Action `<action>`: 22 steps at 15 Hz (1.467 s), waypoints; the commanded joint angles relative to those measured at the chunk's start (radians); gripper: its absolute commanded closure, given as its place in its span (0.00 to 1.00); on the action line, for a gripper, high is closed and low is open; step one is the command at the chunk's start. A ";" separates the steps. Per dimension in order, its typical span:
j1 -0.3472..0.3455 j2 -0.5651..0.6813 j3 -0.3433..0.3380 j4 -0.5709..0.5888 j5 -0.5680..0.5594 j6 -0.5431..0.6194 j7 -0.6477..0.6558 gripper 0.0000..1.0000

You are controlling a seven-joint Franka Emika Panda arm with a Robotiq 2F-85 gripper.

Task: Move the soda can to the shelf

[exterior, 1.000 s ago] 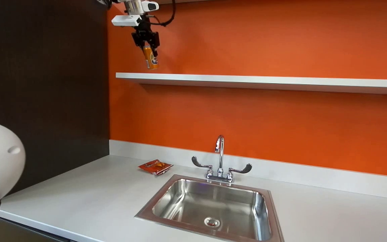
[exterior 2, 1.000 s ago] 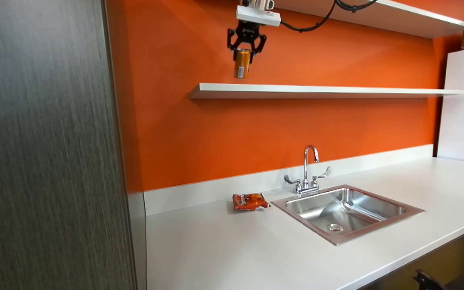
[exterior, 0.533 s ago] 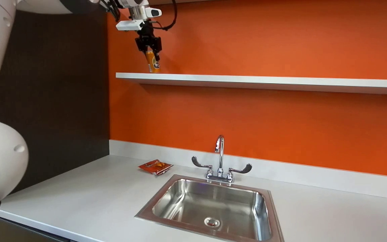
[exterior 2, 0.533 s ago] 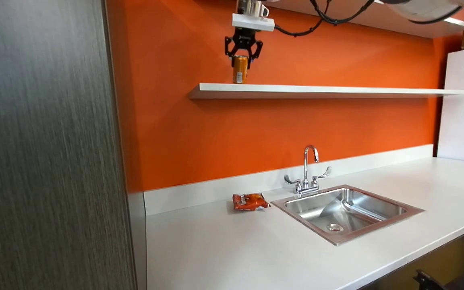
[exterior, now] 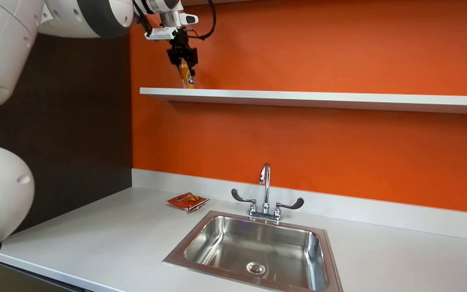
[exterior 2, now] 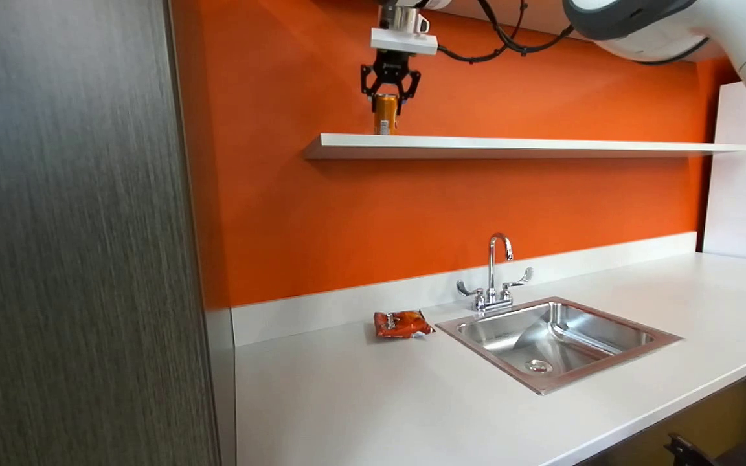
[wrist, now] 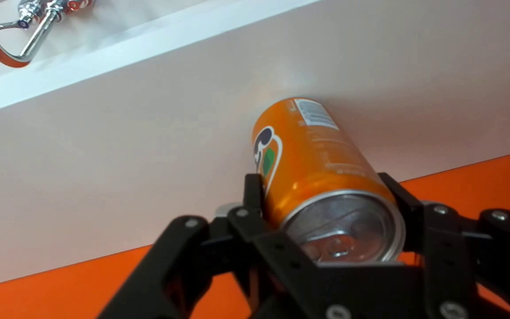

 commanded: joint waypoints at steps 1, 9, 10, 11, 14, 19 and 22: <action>0.011 0.062 -0.012 0.118 -0.015 -0.061 0.027 0.10; 0.013 0.047 -0.014 0.132 -0.009 -0.080 0.019 0.00; 0.014 0.036 -0.012 0.122 -0.007 -0.080 0.017 0.00; 0.014 0.021 -0.009 0.108 -0.004 -0.080 0.011 0.00; 0.021 -0.016 -0.007 0.072 -0.003 -0.092 0.000 0.00; 0.030 -0.115 -0.008 -0.023 -0.003 -0.104 0.002 0.00; 0.024 -0.204 -0.007 -0.129 0.007 -0.090 0.003 0.00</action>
